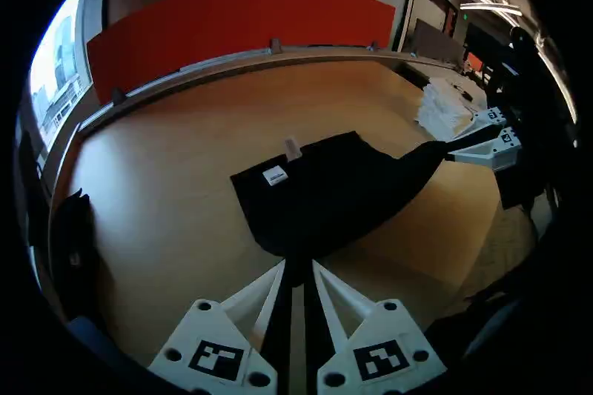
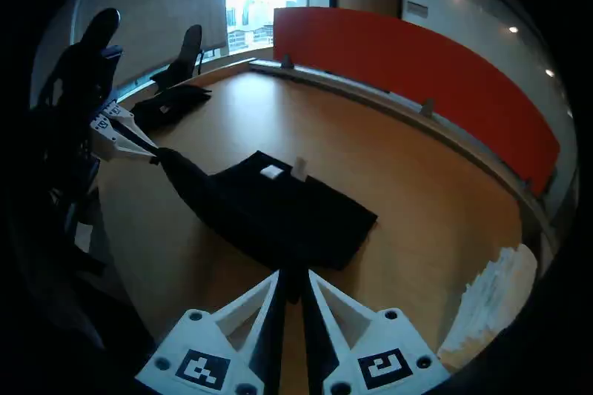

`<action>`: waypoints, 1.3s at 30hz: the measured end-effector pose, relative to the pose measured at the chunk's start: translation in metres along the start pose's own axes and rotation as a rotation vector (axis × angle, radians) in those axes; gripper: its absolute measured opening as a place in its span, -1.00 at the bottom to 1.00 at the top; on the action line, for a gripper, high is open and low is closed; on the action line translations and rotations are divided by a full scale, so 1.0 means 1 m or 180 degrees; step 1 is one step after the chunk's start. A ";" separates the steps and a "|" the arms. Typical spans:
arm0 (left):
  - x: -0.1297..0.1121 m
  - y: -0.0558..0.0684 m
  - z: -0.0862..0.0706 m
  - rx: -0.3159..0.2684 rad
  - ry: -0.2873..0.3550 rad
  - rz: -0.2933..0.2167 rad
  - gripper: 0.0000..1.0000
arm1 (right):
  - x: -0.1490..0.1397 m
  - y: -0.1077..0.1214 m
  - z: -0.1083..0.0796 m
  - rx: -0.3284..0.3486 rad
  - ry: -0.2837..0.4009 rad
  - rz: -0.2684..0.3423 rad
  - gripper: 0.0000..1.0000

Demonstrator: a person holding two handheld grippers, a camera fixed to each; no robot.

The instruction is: Fold towel

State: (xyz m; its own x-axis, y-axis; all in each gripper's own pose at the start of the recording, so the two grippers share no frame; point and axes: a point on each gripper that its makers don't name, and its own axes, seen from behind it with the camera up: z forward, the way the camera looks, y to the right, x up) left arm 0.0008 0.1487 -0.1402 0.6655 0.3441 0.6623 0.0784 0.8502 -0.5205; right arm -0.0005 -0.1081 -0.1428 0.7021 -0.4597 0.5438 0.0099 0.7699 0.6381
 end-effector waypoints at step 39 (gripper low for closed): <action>0.020 -0.012 0.010 0.0035 0.0037 -0.0121 -0.81 | 0.006 0.000 0.005 0.0056 -0.0116 -0.0074 -0.74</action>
State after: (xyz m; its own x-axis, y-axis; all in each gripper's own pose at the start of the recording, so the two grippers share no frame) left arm 0.0054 0.1495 -0.1150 0.6707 0.3068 0.6753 0.0958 0.8670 -0.4890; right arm 0.0001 -0.1130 -0.1363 0.6754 -0.4935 0.5480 0.0132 0.7510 0.6601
